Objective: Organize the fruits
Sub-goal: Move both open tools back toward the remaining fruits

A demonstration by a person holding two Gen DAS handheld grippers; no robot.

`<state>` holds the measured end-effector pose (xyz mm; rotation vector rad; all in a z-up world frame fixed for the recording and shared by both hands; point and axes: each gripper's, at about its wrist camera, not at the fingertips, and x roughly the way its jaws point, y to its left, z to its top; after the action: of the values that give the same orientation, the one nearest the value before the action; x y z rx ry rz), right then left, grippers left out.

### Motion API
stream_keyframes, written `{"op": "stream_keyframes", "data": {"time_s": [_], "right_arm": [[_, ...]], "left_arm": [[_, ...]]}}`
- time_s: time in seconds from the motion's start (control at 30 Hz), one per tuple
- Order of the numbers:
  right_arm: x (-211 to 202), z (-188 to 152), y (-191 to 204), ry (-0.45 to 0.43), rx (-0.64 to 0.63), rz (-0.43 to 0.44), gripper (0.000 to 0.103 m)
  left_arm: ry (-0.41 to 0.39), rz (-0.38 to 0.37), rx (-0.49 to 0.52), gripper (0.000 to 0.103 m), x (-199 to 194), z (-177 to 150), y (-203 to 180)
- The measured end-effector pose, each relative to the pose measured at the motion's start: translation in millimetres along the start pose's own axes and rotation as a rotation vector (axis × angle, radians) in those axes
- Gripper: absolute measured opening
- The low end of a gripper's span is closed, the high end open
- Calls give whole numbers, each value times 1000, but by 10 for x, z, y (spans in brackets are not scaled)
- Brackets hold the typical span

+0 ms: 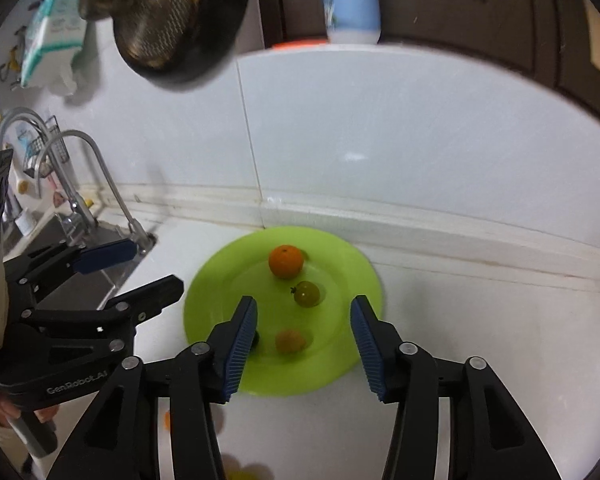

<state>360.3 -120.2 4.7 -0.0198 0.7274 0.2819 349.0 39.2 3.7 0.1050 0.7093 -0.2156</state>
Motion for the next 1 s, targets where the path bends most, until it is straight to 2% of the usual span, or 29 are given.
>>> {"op": "stream_keyframes", "data": {"time_s": [0.27,0.43,0.77,1.0], "right_arm": [[-585,-183,122,-87,-13,-41,64],[-819,-353,156,-114,-13,-63,68],[-1156,-714,97,-146,7,-139,68],[-1282,-913,19,-165,27,-181,68]], "left_arm": [[-78,-1,-22,75,-547,-164,-140],[-100,9,-16,76,-761,-335,-248],[-131,20,-10,78,-1034,-621,-433],[-121,13,-10,80,-1057,-768,-545]]}}
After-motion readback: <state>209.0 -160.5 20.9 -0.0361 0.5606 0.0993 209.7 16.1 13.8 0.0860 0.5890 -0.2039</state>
